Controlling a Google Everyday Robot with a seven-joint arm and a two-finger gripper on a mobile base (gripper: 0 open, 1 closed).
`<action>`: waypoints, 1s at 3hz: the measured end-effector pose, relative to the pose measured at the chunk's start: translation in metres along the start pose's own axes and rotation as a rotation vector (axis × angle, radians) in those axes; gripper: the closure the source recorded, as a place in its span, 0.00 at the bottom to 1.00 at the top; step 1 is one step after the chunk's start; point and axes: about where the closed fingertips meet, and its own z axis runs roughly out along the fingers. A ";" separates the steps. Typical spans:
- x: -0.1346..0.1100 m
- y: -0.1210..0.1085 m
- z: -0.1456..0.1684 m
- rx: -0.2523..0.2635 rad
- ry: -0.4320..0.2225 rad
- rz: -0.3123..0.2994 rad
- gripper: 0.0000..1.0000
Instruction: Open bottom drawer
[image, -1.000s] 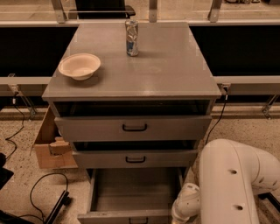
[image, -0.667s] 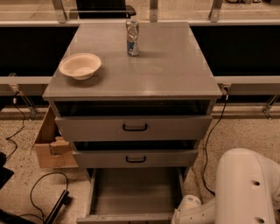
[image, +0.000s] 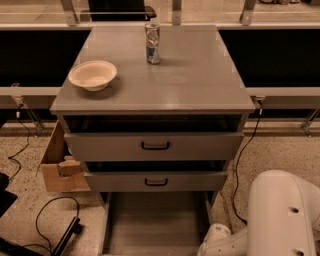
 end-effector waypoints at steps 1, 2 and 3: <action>-0.001 -0.002 0.000 0.000 0.000 0.000 1.00; -0.001 -0.002 0.000 0.000 0.000 0.000 1.00; -0.001 -0.002 0.000 0.000 0.000 0.000 0.82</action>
Offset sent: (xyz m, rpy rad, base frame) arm -0.3223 0.0693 0.0574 -0.1606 -0.4135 0.1264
